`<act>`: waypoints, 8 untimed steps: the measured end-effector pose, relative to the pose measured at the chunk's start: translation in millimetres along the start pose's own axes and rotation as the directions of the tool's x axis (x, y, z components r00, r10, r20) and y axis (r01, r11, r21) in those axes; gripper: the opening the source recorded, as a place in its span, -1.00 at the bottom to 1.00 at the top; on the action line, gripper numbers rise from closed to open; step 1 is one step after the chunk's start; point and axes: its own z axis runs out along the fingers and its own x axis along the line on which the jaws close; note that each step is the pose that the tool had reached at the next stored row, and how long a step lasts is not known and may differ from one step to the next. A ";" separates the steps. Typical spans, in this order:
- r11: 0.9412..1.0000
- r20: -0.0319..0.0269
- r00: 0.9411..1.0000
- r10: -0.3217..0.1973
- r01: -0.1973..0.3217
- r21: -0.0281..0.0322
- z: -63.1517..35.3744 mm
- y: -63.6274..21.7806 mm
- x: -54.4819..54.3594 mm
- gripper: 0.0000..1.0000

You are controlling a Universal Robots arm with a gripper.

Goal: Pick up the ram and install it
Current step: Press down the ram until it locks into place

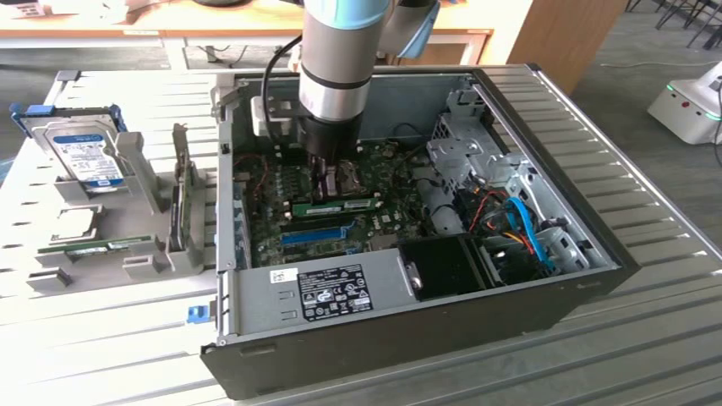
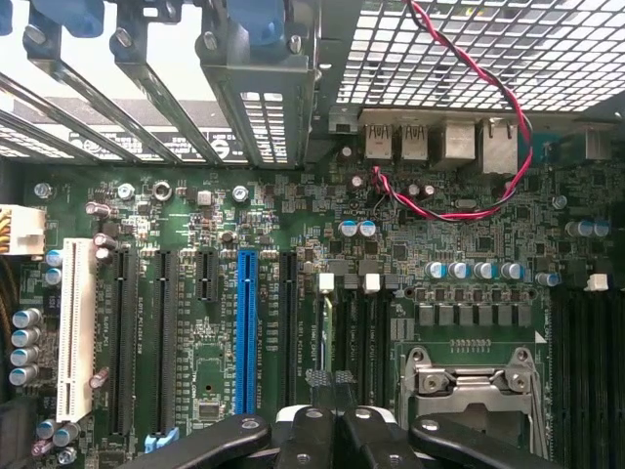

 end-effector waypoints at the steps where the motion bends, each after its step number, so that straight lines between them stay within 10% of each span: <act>1: 1.000 0.000 1.000 0.000 0.000 0.000 0.0 0.0 0.0 -0.79; 8: 1.000 0.000 1.000 0.000 0.000 0.000 1.1 -0.1 0.0 -0.79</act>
